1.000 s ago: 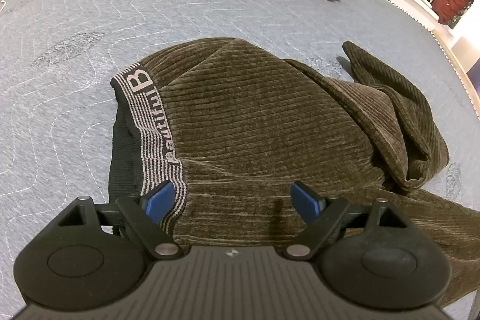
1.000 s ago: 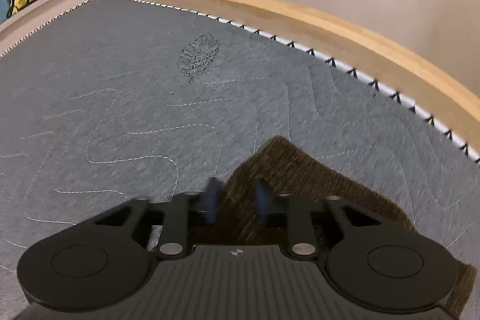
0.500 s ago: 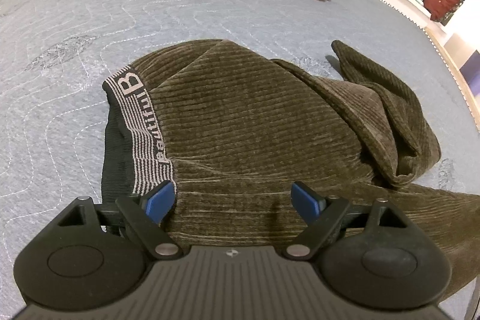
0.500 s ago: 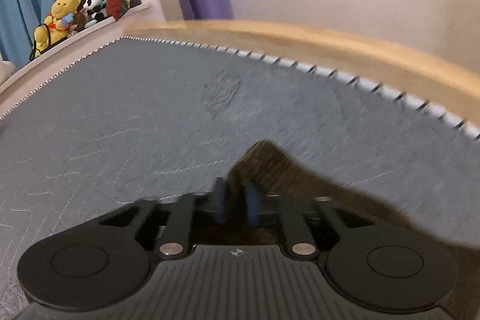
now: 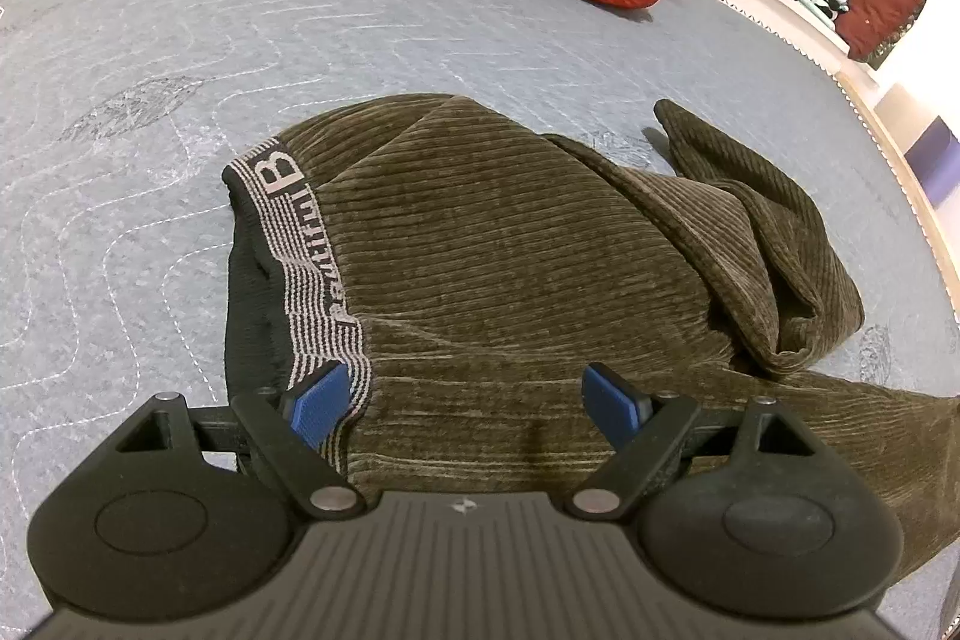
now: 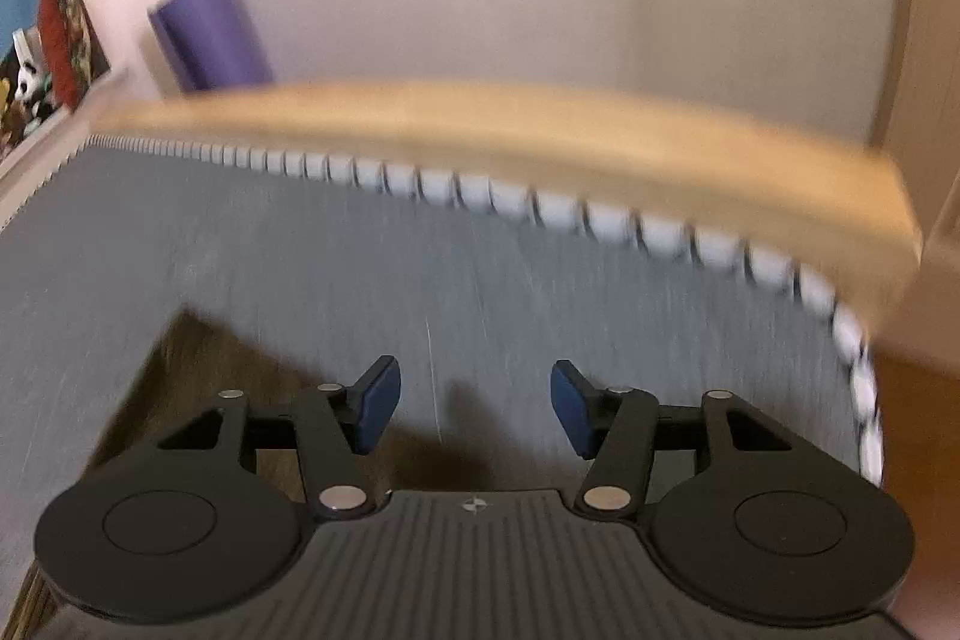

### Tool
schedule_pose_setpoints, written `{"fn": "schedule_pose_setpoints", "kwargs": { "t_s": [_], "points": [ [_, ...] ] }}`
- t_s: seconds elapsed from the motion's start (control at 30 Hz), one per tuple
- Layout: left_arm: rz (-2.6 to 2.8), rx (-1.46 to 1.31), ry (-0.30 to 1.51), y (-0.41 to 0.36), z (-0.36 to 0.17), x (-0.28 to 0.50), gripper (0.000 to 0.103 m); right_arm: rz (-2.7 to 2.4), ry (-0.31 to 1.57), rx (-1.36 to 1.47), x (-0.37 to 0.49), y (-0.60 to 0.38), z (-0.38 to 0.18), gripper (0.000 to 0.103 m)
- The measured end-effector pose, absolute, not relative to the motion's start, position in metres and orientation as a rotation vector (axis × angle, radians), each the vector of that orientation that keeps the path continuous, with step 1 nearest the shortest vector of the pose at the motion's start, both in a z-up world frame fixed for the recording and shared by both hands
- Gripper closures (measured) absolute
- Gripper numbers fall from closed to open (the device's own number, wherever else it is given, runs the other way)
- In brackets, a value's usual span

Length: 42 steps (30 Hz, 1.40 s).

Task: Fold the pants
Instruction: 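Grasp the striped waistband with the left gripper while the right gripper moves back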

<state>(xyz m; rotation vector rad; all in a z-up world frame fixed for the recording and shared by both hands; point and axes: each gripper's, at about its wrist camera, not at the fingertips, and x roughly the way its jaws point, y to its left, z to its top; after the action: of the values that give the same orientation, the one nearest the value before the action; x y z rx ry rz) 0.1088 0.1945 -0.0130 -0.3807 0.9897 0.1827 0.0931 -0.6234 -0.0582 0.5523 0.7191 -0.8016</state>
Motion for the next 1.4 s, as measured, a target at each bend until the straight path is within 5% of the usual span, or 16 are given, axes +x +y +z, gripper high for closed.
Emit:
{"fn": "schedule_pose_setpoints", "kwargs": {
  "t_s": [0.1,0.17,0.23,0.43,0.5,0.57,0.63,0.7,0.8,0.9,1.03,1.23,1.3,1.33,1.4],
  "points": [
    [0.19,-0.374,0.988,0.196,-0.013,0.107,0.015,-0.696,0.758,0.648,0.085,-0.621,-0.071,0.047],
    [0.196,-0.377,0.99,0.199,-0.014,0.105,0.015,-0.649,0.784,0.655,0.087,-0.616,-0.076,0.088],
    [0.208,-0.39,0.993,0.205,-0.016,0.103,0.015,-0.664,0.785,0.629,0.09,-0.611,-0.076,0.091],
    [0.224,-0.417,0.973,0.227,-0.014,0.094,0.019,-0.789,0.778,0.513,0.101,-0.6,-0.066,0.092],
    [0.21,-0.411,0.975,0.229,-0.016,0.092,0.031,-0.831,0.831,0.554,0.1,-0.602,-0.077,0.09],
    [0.179,-0.389,0.989,0.228,-0.02,0.093,0.059,-0.844,0.84,0.508,0.105,-0.597,-0.075,0.081],
    [0.144,-0.365,1.004,0.224,-0.025,0.094,0.071,-0.87,0.811,0.389,0.11,-0.583,-0.063,0.074],
    [0.12,-0.336,1.067,0.221,-0.04,0.1,0.073,-0.867,0.741,0.29,0.113,-0.571,-0.048,0.062],
    [0.147,-0.321,1.155,0.22,-0.065,0.107,0.082,-0.823,0.68,0.221,0.114,-0.555,-0.034,0.06],
    [0.161,-0.288,1.114,0.209,-0.051,0.106,0.08,-0.755,0.652,0.233,0.119,-0.541,-0.027,0.06],
    [0.099,-0.236,0.985,0.183,-0.018,0.1,0.058,-0.616,0.625,0.286,0.13,-0.518,-0.014,0.06],
    [0.058,-0.211,0.999,0.156,-0.017,0.112,0.062,-0.361,0.619,0.233,0.171,-0.44,-0.003,0.06],
    [0.052,-0.208,0.99,0.152,-0.016,0.114,0.083,-0.253,0.615,0.225,0.187,-0.407,-0.001,0.071],
    [0.048,-0.211,0.985,0.15,-0.015,0.116,0.092,-0.193,0.611,0.229,0.195,-0.39,-0.001,0.085],
    [0.04,-0.218,0.976,0.145,-0.015,0.12,0.096,-0.1,0.608,0.239,0.209,-0.36,0.001,0.093]
  ]
}}
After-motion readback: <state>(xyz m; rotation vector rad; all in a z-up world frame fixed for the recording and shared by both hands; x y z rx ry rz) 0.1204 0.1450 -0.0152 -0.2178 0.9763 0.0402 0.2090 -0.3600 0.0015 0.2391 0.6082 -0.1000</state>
